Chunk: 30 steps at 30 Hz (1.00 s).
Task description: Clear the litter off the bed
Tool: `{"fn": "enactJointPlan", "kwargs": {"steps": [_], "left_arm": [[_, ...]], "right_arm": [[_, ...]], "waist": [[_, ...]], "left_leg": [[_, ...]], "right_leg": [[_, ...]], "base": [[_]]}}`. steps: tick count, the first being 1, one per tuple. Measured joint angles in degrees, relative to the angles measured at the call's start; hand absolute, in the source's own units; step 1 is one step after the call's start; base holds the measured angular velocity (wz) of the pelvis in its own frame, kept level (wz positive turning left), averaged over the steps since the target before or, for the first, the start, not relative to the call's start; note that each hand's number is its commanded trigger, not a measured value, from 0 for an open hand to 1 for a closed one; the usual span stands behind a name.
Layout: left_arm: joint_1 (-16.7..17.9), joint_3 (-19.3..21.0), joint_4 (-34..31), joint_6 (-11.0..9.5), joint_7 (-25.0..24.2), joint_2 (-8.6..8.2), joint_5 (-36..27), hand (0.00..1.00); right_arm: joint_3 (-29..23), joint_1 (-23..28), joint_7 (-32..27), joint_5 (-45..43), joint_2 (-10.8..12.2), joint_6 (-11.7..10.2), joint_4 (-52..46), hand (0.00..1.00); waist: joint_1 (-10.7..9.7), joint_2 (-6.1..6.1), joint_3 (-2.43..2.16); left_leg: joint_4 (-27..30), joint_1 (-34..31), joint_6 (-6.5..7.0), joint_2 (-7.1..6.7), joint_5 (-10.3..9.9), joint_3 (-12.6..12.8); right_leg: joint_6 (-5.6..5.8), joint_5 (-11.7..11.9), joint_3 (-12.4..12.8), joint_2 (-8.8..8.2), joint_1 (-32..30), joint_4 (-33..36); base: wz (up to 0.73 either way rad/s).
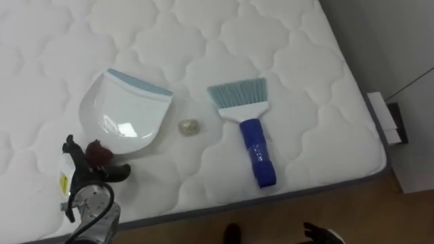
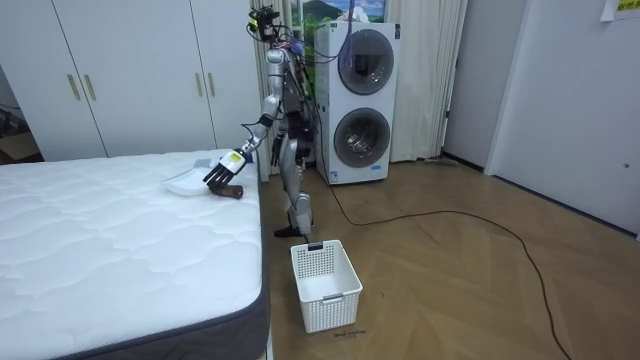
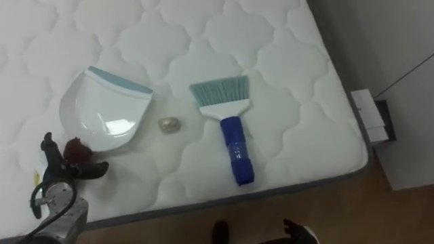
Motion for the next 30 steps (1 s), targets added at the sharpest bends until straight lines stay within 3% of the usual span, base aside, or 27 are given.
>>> {"fn": "enactJointPlan", "kwargs": {"steps": [7,10,22,30], "left_arm": [[0.00,-1.20,-0.09,-0.42,3.68,-0.03,0.09,0.00],[0.01,-2.10,-0.08,-0.87,4.73,-0.03,0.09,0.00],[0.09,-4.76,0.10,-1.25,4.68,-0.04,-1.28,0.00],[0.39,-5.44,1.51,-1.27,2.29,0.24,-2.47,0.00]], "right_arm": [[0.20,0.14,-0.11,2.65,-0.19,-0.17,1.28,0.00],[0.24,0.15,-0.10,3.75,-0.04,-0.16,1.90,0.00],[2.47,-0.16,-0.07,4.20,-0.15,-0.33,1.89,0.00],[2.96,-0.49,0.47,4.21,-0.16,-0.07,1.89,0.00]], "waist": [[-0.11,0.78,-0.81],[-0.12,0.72,-0.91],[-0.03,0.47,-1.05],[0.10,0.08,-0.74]], "left_leg": [[0.81,-0.37,0.02,-0.16,0.05,-0.12],[0.81,-0.21,0.12,-0.25,0.11,-0.06],[0.66,0.58,0.29,-0.22,0.23,0.49],[0.77,0.53,0.30,-0.10,0.22,1.50]], "right_leg": [[-0.50,0.07,-0.38,-0.38,-0.21,0.99],[-0.38,0.00,-0.34,-0.49,-0.11,1.14],[-0.11,-0.42,-0.33,-0.59,0.02,1.17],[-0.01,-0.74,-0.01,-0.56,-0.05,1.16]], "base": [[0.04],[0.00],[-0.01],[0.00]]}}
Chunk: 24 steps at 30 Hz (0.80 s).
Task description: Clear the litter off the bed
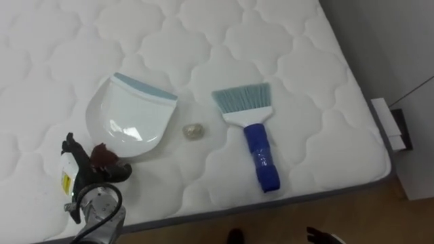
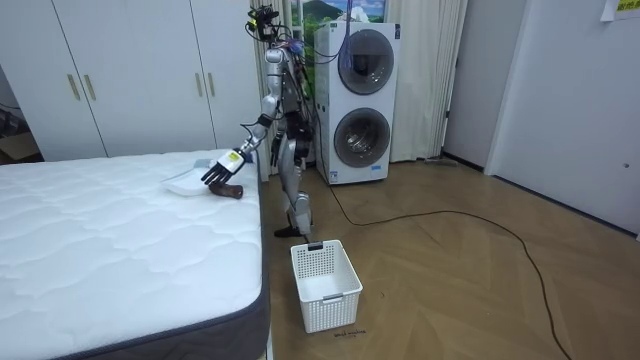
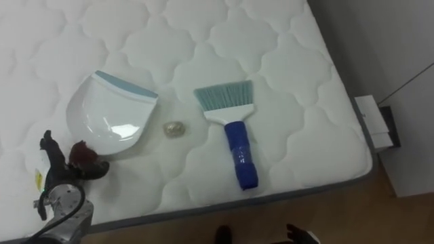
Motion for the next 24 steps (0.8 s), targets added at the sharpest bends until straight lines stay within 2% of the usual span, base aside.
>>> {"fn": "enactJointPlan", "kwargs": {"steps": [3,5,13,16,20,24], "left_arm": [[0.01,0.08,1.73,0.03,-0.85,0.08,-1.89,0.00],[0.01,0.48,2.40,0.04,-1.30,0.17,-3.04,0.00],[-0.08,3.86,3.82,0.05,-1.57,0.48,-7.18,0.00],[-0.36,3.82,4.74,0.05,-2.77,1.05,-7.73,0.00],[-0.53,3.87,8.01,0.85,-4.83,2.29,-7.74,0.00],[-0.68,3.88,8.95,1.71,-6.48,2.43,-7.73,0.00]], "right_arm": [[0.02,-0.03,0.32,0.37,0.00,0.01,0.01,0.00],[0.01,-0.23,0.47,1.00,0.00,0.03,0.01,0.00],[-0.41,-0.80,0.43,1.73,-0.19,0.02,0.01,0.00],[-0.67,-0.93,0.39,1.71,-0.20,0.03,0.01,0.00],[-0.79,-1.02,0.51,1.80,-0.21,0.01,0.01,0.00],[-0.88,-1.15,1.03,1.81,-0.31,0.01,0.01,0.00]], "waist": [[-0.02,-0.19,0.27],[0.00,-0.30,0.77],[-0.08,-0.36,0.74],[0.00,-0.49,0.72],[-0.20,-0.63,0.74],[-0.27,-0.67,0.75]], "left_leg": [[-0.02,-0.27,0.00,0.05,0.00,0.05],[-0.10,-0.58,0.00,0.09,-0.01,0.03],[1.14,-3.40,0.03,0.15,-0.04,0.34],[1.11,-3.74,0.04,0.25,-0.03,1.58],[1.33,-3.79,0.05,0.18,-0.03,1.82],[2.04,-4.65,0.06,0.19,-0.01,1.81]], "right_leg": [[-0.01,0.01,0.03,0.04,-0.10,0.00],[-0.02,0.01,0.03,0.09,-0.22,-0.05],[-0.15,0.17,0.01,-0.05,-2.87,0.73],[-0.12,-0.25,0.19,-0.16,-3.49,1.38],[-0.23,-0.68,0.18,-0.46,-4.00,2.57],[-0.25,-0.72,0.20,-0.49,-4.55,2.72]], "base": [[0.00],[0.04],[0.04],[0.06],[-0.01],[0.03]]}}
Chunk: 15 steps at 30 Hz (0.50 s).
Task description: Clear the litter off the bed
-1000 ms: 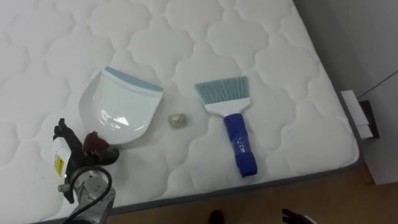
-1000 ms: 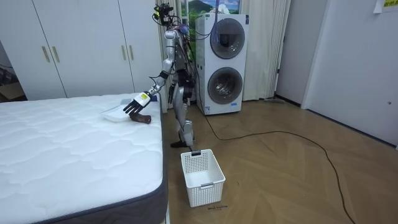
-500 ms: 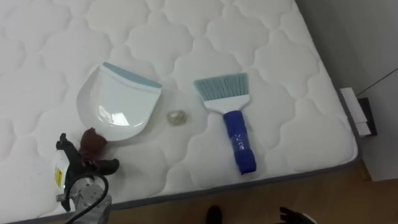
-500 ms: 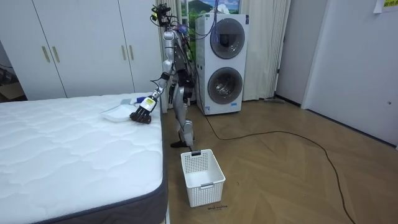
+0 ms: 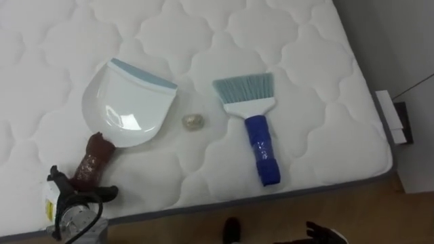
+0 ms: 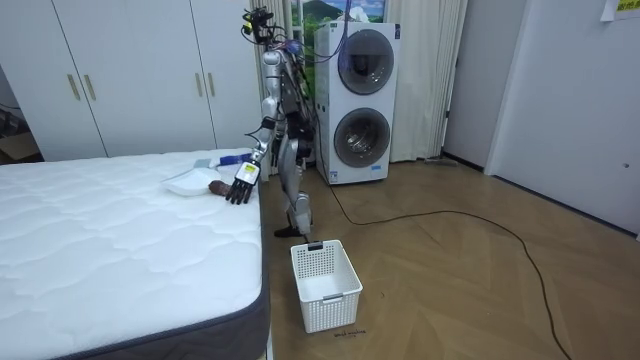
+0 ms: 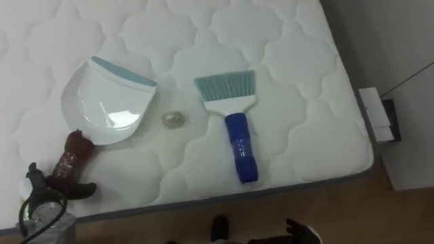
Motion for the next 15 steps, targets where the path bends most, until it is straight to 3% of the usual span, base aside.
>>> {"fn": "enactJointPlan", "kwargs": {"steps": [6,15], "left_arm": [[-2.52,1.63,0.02,0.37,-0.44,0.26,0.02,0.00],[-4.69,1.68,-0.53,-0.27,4.79,1.66,0.02,0.00]], "right_arm": [[-0.85,-0.37,0.05,0.44,-0.22,-0.16,-0.02,0.00],[-2.13,-0.34,0.50,2.01,-0.20,-0.45,-0.03,0.00]], "waist": [[-0.19,-0.09,-0.06],[-0.65,0.06,-0.06]], "left_leg": [[2.07,-2.75,0.01,-0.32,-0.01,-0.31],[4.43,-5.55,-0.08,-0.22,-0.39,-0.27]], "right_leg": [[-0.15,-0.32,-0.27,-0.65,-2.54,2.10],[-0.46,-0.18,-0.23,-0.64,-4.84,3.47]], "base": [[0.05],[0.00]]}}
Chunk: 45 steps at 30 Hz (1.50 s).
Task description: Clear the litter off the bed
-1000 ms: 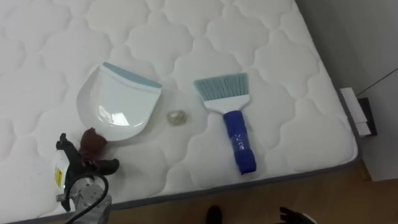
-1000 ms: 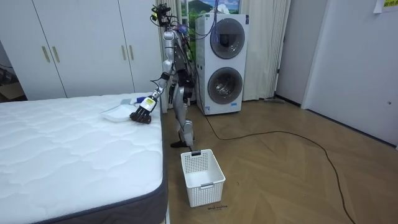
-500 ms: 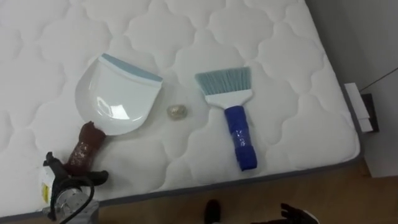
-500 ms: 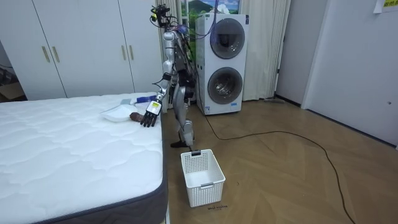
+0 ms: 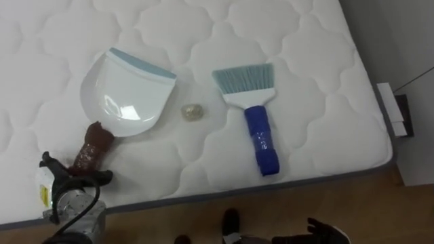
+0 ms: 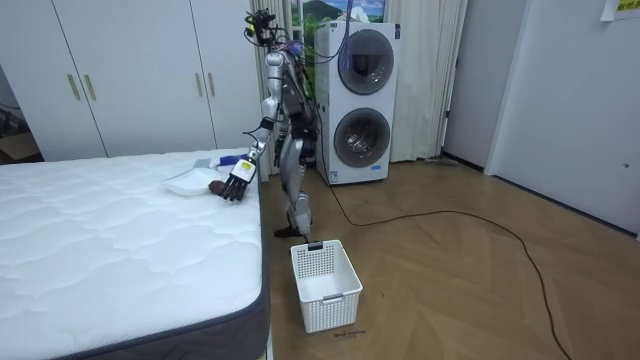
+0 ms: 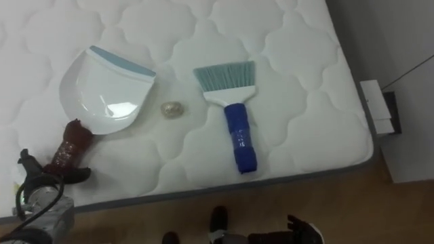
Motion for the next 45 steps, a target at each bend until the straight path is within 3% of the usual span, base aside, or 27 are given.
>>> {"fn": "enactJointPlan", "kwargs": {"steps": [10,27,37,38,39,43,45], "left_arm": [[-1.95,-1.10,0.01,-1.81,2.00,0.60,0.00,0.00],[-3.50,-2.85,0.01,-2.36,1.85,0.72,-0.07,0.00],[-4.45,-4.57,0.10,-2.36,-0.89,0.84,-1.22,0.00],[-4.45,-4.56,0.10,-2.36,-0.95,0.91,-1.22,0.18],[-4.45,-4.56,0.10,-2.36,-0.96,0.91,-1.22,0.47],[-4.48,-4.58,0.03,-2.34,-1.24,0.93,-1.19,1.00],[-4.56,-4.58,0.05,-2.33,-1.75,1.11,-1.19,1.00]], "right_arm": [[0.36,0.08,0.14,1.35,-0.35,-1.41,-0.17,0.00],[1.13,-0.03,0.22,3.07,-1.24,-2.19,-1.30,0.00],[1.05,-0.20,-0.04,3.11,-1.35,-2.86,-2.56,0.00],[1.04,-0.31,-0.04,3.11,-1.38,-3.04,-2.56,0.00],[1.03,-0.31,-0.04,3.11,-1.42,-3.12,-2.56,0.00],[0.79,-0.32,-0.01,3.33,-1.60,-3.22,-2.58,0.00],[0.68,-0.31,0.01,4.49,-1.61,-3.20,-2.58,0.00]], "waist": [[-0.68,0.65,0.27],[-1.51,0.82,0.41],[-3.50,1.35,1.01],[-3.69,1.43,1.12],[-3.72,1.47,1.14],[-3.74,1.59,1.22],[-3.69,1.57,1.26]], "left_leg": [[1.80,-1.04,0.08,-0.01,-1.14,0.16],[3.90,-4.53,0.12,0.05,-1.96,0.84],[7.68,-7.16,0.45,0.76,-3.85,1.52],[7.70,-7.34,0.49,0.76,-3.87,1.52],[7.74,-7.43,0.52,0.77,-3.89,1.52],[8.91,-8.08,0.56,0.86,-4.59,1.49],[9.59,-8.49,0.61,0.83,-4.90,1.49]], "right_leg": [[-0.18,-0.83,0.21,-0.34,-1.38,2.75],[-0.34,-1.92,0.22,-0.90,-5.22,5.58],[-0.25,-2.61,0.15,-0.71,-7.23,7.47],[-0.23,-2.63,0.20,-0.73,-7.44,7.50],[-0.22,-2.64,0.21,-0.73,-7.50,7.51],[-0.14,-3.25,0.28,-0.75,-8.10,8.57],[-0.12,-3.56,0.41,-0.83,-8.56,9.40]], "base": [[-0.01],[0.01],[-0.05],[0.00],[0.00],[0.00],[0.00]]}}
